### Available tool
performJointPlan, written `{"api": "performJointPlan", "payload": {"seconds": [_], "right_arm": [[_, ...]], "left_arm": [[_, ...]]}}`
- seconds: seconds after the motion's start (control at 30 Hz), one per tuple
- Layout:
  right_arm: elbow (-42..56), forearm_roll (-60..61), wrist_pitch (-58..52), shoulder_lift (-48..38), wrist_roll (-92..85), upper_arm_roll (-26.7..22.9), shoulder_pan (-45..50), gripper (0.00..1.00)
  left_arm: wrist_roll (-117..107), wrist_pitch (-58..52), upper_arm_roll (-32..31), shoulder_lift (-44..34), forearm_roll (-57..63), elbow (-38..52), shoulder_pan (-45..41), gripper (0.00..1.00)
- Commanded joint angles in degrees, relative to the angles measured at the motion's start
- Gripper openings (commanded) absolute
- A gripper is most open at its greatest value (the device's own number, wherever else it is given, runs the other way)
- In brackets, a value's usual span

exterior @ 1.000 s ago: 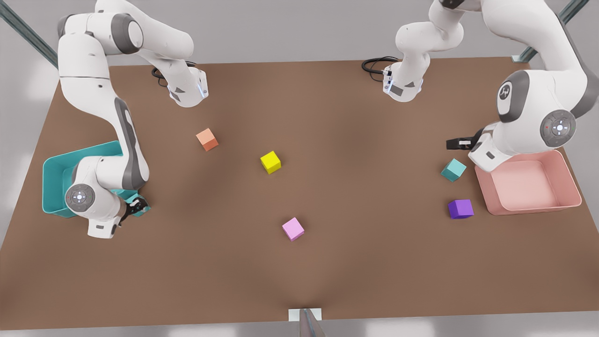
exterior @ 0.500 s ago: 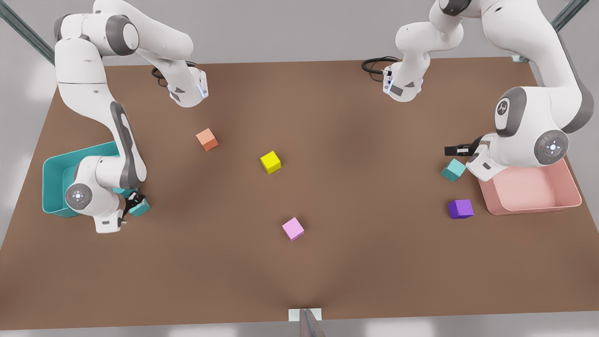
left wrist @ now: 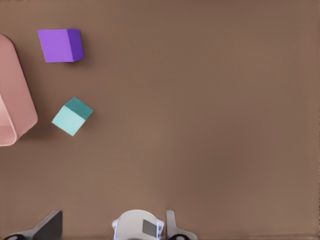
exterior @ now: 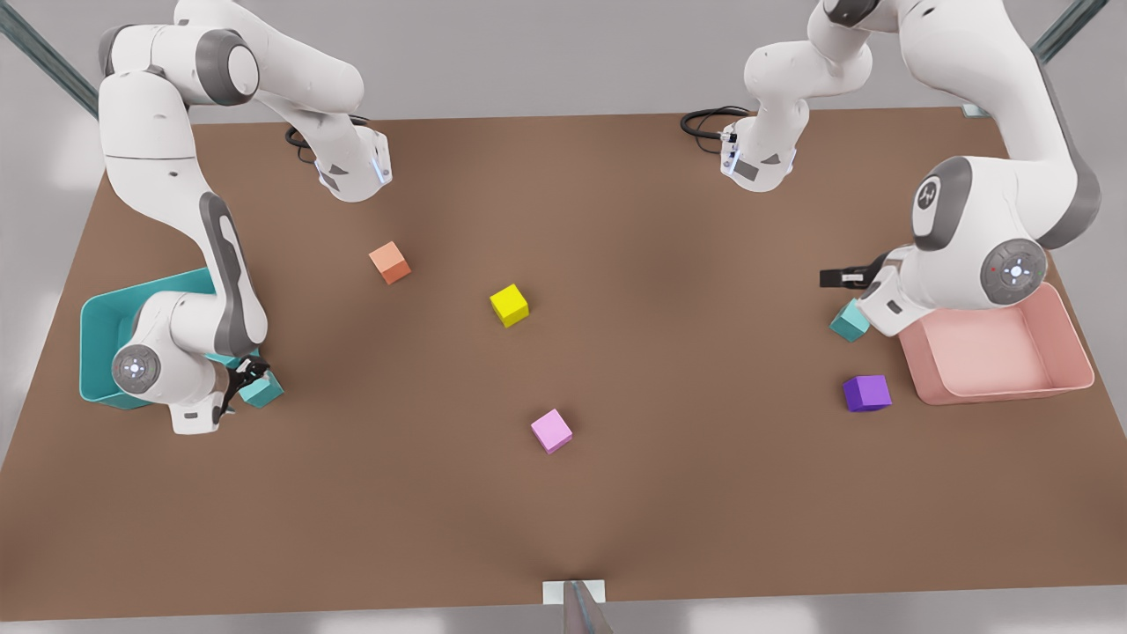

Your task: Stack the two blue cubes on top of each other

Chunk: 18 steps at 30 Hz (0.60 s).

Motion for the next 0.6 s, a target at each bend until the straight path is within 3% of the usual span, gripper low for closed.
{"api": "performJointPlan", "payload": {"seconds": [0.0, 0.57], "right_arm": [[-0.1, 0.1, -0.1, 0.1, 1.9, 0.0, 0.0, 1.00], [0.1, -2.4, 1.4, 2.5, 9.0, -1.0, 0.4, 1.00]], "left_arm": [[-0.4, -0.6, -0.1, -0.1, -1.2, 0.1, 0.1, 1.00], [-0.3, 0.8, -0.1, 0.8, -2.6, 1.0, -0.7, 1.00]]}}
